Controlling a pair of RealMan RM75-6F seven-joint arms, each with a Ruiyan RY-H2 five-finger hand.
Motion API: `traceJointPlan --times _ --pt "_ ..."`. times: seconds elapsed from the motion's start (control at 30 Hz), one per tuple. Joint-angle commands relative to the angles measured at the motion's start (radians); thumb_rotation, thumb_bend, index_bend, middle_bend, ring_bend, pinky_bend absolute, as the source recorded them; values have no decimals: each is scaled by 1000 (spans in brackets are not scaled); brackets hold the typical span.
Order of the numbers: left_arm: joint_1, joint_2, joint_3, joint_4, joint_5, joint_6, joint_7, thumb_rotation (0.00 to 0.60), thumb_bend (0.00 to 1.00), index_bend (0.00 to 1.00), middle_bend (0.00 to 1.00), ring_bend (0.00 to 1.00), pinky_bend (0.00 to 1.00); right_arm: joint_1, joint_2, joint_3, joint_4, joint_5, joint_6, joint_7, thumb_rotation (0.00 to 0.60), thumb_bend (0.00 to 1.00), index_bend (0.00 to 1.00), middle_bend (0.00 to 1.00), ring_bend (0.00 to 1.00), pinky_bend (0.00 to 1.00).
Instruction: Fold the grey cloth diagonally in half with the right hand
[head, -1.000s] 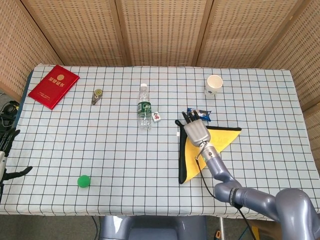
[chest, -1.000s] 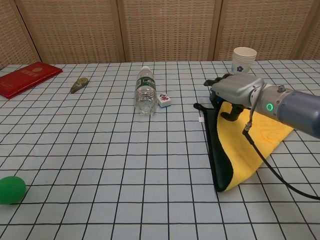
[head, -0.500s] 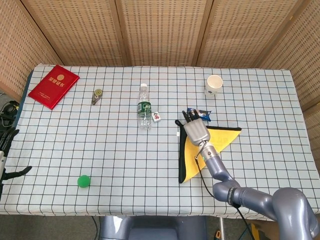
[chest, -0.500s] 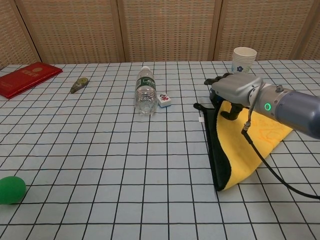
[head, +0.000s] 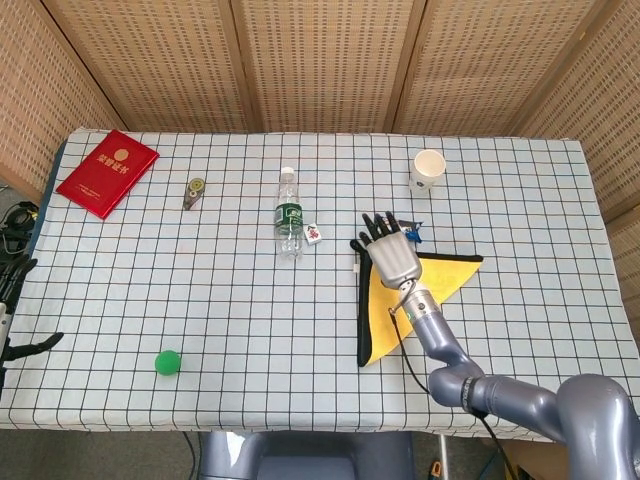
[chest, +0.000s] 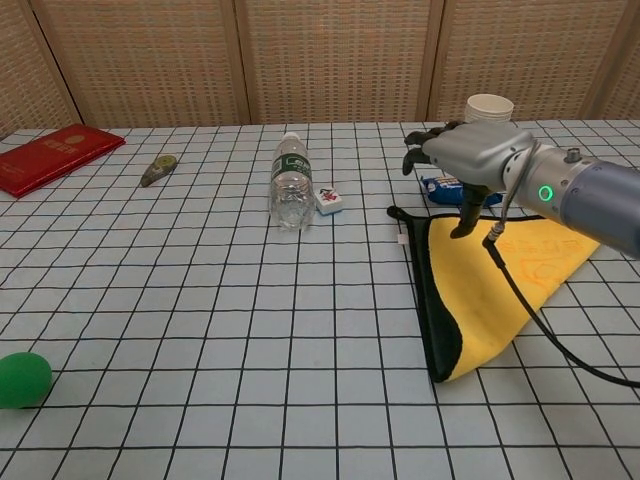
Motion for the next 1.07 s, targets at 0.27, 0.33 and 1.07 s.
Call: traceJointPlan --times 0.27,0.33,1.07 --pt "5 0 4 1 23 22 -7 600 0 0 0 0 0 -179 307 -58 -322 -220 225 197 600 84 227 9 0 0" --pt "6 -1 6 0 29 25 -7 600 0 0 0 0 0 -235 372 -84 -362 -267 271 276 600 19 215 2 0 0" --pt "30 -19 26 -23 71 76 26 600 0 0 0 0 0 -646 539 -285 -330 -545 652 631 600 0 100 0 0 0"
